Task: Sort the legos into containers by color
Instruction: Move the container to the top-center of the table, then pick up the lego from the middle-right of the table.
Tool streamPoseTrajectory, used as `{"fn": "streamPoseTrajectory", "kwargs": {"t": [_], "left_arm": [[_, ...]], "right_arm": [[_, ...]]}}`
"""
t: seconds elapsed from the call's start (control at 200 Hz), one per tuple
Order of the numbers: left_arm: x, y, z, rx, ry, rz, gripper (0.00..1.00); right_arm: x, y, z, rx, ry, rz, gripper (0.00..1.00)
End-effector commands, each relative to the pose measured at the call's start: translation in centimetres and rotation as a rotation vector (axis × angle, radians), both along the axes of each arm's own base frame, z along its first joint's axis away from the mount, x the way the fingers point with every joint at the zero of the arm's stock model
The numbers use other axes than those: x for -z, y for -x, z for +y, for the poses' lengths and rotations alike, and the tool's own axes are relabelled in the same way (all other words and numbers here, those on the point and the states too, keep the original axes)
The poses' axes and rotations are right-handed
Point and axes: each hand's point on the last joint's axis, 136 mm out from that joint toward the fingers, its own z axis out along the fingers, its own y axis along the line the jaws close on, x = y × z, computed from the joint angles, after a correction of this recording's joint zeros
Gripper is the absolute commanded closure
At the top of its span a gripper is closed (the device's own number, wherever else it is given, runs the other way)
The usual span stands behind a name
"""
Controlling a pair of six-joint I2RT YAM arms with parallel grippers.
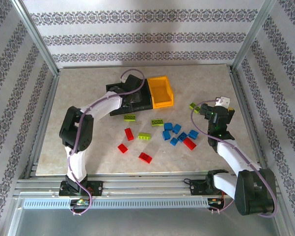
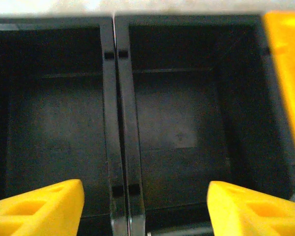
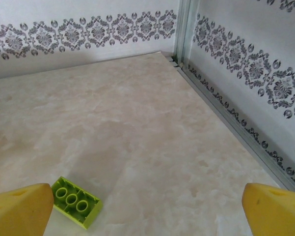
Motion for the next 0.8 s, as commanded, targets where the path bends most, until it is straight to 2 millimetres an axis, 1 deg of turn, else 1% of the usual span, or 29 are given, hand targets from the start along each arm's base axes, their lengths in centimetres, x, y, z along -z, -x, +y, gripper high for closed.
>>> {"fn": "streamPoseTrajectory", "kwargs": {"t": [0.0, 0.04, 0.125, 0.195, 0.25, 0.345, 0.425, 0.545, 0.605, 0.7, 0.795], "left_arm": [[-2.5, 2.6, -0.3, 0.069, -0.016, -0.023, 0.28], [-3.1, 3.3, 0.1, 0.072, -0.013, -0.036, 0.25], [-3.5, 5.3, 1.0, 0.075, -0.003, -0.049, 0.18], [-3.8, 7.0, 2.1, 0.07, 0.004, -0.063, 0.07], [-3.9, 8.3, 2.9, 0.065, 0.004, -0.073, 0.0], [-3.9, 10.5, 4.5, 0.061, -0.001, -0.099, 0.0], [-3.5, 12.3, 5.7, 0.056, -0.004, -0.118, 0.0], [-2.4, 14.9, 7.5, 0.039, 0.008, -0.136, 0.0], [-1.5, 16.2, 8.3, 0.026, 0.015, -0.132, 0.0], [-0.6, 17.7, 9.1, 0.012, 0.039, -0.135, 0.0], [0.0, 18.8, 9.6, 0.001, 0.066, -0.148, 0.0]], "right_arm": [[-0.7, -0.7, 0.9, -0.025, -0.046, -0.006, 0.02], [-0.6, -0.8, 1.0, -0.026, -0.052, 0.004, 0.02], [-0.2, -0.9, 1.2, -0.027, -0.071, 0.041, 0.02], [0.0, -1.0, 1.3, -0.025, -0.09, 0.074, 0.03], [0.4, -0.8, 1.4, -0.02, -0.105, 0.112, 0.04], [1.2, -0.3, 1.5, -0.01, -0.132, 0.172, 0.07], [1.9, 0.2, 1.7, -0.004, -0.158, 0.226, 0.09], [3.3, 1.1, 2.3, -0.008, -0.208, 0.314, 0.12], [4.1, 1.6, 2.8, -0.014, -0.242, 0.353, 0.13], [5.0, 2.4, 3.4, -0.01, -0.297, 0.387, 0.14], [5.7, 3.2, 3.9, 0.007, -0.357, 0.417, 0.17]]}}
